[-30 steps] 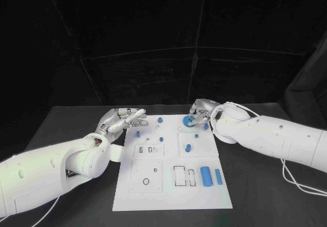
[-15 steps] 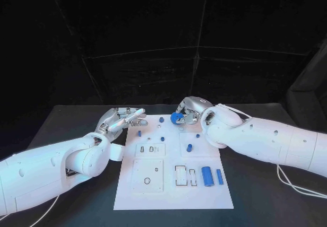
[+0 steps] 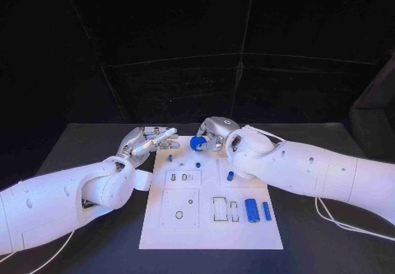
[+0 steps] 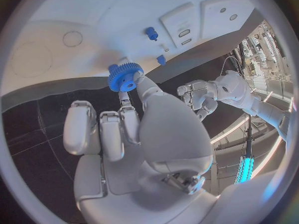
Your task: Assemble the parts on the task board
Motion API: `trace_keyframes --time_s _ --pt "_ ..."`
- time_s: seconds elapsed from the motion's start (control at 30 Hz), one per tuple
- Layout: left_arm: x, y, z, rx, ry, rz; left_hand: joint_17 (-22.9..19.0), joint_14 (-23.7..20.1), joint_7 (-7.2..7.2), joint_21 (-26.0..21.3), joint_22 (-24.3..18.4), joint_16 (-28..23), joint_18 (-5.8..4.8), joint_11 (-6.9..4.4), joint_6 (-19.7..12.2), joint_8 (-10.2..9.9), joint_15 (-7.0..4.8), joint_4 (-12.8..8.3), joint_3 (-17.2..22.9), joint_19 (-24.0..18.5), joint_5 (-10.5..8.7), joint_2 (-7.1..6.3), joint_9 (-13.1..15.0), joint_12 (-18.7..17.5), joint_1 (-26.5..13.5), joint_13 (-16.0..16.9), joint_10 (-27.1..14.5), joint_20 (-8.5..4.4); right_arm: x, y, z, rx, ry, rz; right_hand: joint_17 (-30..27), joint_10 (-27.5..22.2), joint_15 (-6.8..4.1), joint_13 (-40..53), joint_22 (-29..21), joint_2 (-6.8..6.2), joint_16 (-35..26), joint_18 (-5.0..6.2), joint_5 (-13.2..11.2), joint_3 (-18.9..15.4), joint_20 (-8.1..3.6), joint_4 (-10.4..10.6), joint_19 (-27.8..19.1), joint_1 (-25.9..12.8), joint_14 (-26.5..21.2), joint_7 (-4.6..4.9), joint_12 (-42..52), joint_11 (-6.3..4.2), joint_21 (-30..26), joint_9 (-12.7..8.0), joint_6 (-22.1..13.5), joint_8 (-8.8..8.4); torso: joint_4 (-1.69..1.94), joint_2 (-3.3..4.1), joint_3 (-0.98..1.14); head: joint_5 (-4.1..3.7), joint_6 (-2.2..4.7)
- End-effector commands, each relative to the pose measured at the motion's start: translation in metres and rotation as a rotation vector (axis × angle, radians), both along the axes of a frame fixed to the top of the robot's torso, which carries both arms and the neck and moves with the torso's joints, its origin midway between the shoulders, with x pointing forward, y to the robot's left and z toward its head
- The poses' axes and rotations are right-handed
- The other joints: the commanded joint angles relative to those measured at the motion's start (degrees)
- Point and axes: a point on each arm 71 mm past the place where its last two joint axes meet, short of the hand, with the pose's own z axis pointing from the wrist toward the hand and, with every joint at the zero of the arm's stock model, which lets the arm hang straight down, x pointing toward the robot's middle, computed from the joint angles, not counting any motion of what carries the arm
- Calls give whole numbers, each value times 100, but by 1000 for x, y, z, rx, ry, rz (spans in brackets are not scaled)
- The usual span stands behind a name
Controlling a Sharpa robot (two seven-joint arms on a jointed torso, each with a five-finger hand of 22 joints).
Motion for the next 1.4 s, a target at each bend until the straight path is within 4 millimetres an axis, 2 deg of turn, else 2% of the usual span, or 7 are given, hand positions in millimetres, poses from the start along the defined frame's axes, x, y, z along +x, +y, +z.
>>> trace_keyframes --time_s 0.03,0.4,0.67,0.77,0.93,1.03,1.4 --pt "0 0 2 -8 -16 -3 7 28 -5 8 -9 -35 33 1 39 -38 7 -44 -5 11 -5 51 -4 -33 -2 -6 23 -2 1 4 -4 -34 20 1 473 8 -13 296 7 -13 14 -33 11 60 13 8 47 -60 400 -129 -27 45 27 55 165 -17 -9 2 8 -2 -4" --pt "1 -1 2 -9 -16 -6 9 35 -7 9 -10 -36 34 -2 46 -38 5 -50 -4 13 -5 58 -2 -34 3 -5 31 -3 3 17 -12 -54 50 3 467 -18 3 272 4 -67 11 -32 5 89 27 8 45 -103 398 -106 -61 64 24 38 126 -66 -7 1 8 11 -14" --pt "1 -2 2 -10 -12 -11 10 39 -8 9 -10 -38 34 -3 49 -39 4 -54 -4 15 -5 62 -2 -35 5 -4 35 -3 5 21 -16 -72 69 10 492 -175 95 96 -54 -255 13 -24 28 73 106 45 9 -277 399 16 -266 174 -10 -23 -216 -301 -9 1 5 32 5" --pt "1 -2 2 -10 -11 -11 10 39 -8 9 -10 -38 34 -3 49 -39 4 -54 -4 15 -5 62 -2 -35 5 -4 35 -3 6 21 -17 -73 73 11 603 -325 149 -81 -85 -385 49 -18 102 -45 153 104 -14 -416 418 84 -458 237 -28 -45 -526 -478 -12 4 8 32 9" --pt "1 -2 2 -9 -10 -11 11 39 -8 9 -11 -39 34 -3 49 -40 4 -55 -5 15 -5 62 -2 -36 5 -5 35 -3 8 20 -16 -57 60 -10 722 -478 270 -240 -110 -560 88 -11 58 -361 276 356 -39 -516 434 221 -612 371 -43 -64 -1431 -516 -15 2 11 19 9" --pt "1 -2 2 -8 -9 -11 11 39 -6 8 -11 -40 34 -2 49 -41 4 -57 -6 15 -6 61 -2 -38 5 -5 35 -3 8 18 -15 -47 51 -17 743 -520 299 -283 -119 -621 94 -8 67 -480 305 522 -47 -492 435 251 -647 397 -46 -65 -1584 -517 -16 1 13 19 6" --pt "0 -1 1 -9 -6 -14 11 38 -5 8 -12 -43 33 -1 47 -44 5 -60 -8 15 -6 61 -3 -41 5 -5 34 -3 -4 -18 -5 85 3 6 771 -424 276 -168 -78 -491 100 -11 260 -560 301 855 -28 -315 438 198 -491 358 -19 18 -900 -374 -27 1 15 14 26"
